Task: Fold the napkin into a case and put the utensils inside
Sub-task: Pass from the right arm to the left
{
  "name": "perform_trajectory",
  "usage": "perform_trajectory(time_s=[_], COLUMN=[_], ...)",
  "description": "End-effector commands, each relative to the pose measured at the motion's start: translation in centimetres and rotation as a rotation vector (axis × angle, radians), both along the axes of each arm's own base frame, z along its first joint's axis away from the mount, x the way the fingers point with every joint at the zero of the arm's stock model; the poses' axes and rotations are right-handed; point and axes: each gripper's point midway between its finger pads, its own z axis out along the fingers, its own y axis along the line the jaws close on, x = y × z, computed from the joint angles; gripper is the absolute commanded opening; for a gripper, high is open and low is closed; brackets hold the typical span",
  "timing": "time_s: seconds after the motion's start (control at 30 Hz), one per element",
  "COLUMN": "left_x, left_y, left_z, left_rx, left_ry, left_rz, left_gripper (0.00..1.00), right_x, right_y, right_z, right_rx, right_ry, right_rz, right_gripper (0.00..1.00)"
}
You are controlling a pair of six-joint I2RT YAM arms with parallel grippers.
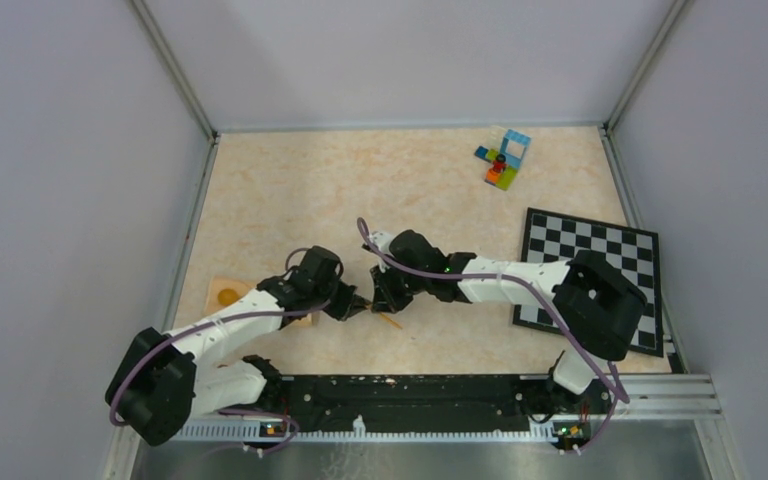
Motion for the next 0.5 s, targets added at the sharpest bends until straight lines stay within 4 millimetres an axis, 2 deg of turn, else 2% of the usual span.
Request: perform_trajectory(time_s=[0.0, 0.07, 0.2, 0.27, 0.3, 0.37, 0.47], left_x=[1.7, 1.9, 2.3, 2.5, 2.7, 3.0, 2.4], left_y=[0.1, 1.1, 5.8, 9.6, 11.6, 15.7, 21.9], left_z=[2.1, 2.4, 3.8, 4.9, 5.7, 6.8, 7.7], left_rx=[0.046, 0.107, 0.267, 0.344, 0.375, 0.449, 0.57], left_ry=[-0.092, -0.107, -0.158, -0.185, -0.212, -0.253, -0.175], left_rz=[-0.015, -0.01, -0.009, -0.011, -0.002, -0.02, 0.031], left_gripper=[0.0, 0.0, 0.0, 0.0, 0.0, 0.0, 0.0], right_x=[-0.1, 0.0, 0.5, 1.2, 1.2, 1.2, 0.7], right_y=[1.3, 1.5, 3.0, 4.0, 4.8, 6.9, 10.1], right_z=[2.4, 2.4, 4.0, 4.4, 4.4, 4.9, 5.4], right_rx=[0.063, 0.049, 0.108, 0.132, 0.151, 0.211, 0.31], right_ry=[-0.037, -0.013, 0.014, 0.044, 0.079, 0.145, 0.245], right_rz=[0.02, 0.003, -0.02, -0.066, -0.069, -0.051, 0.0], right_gripper=[0.0, 0.02, 0.34, 0.45, 0.47, 0.47, 0.48])
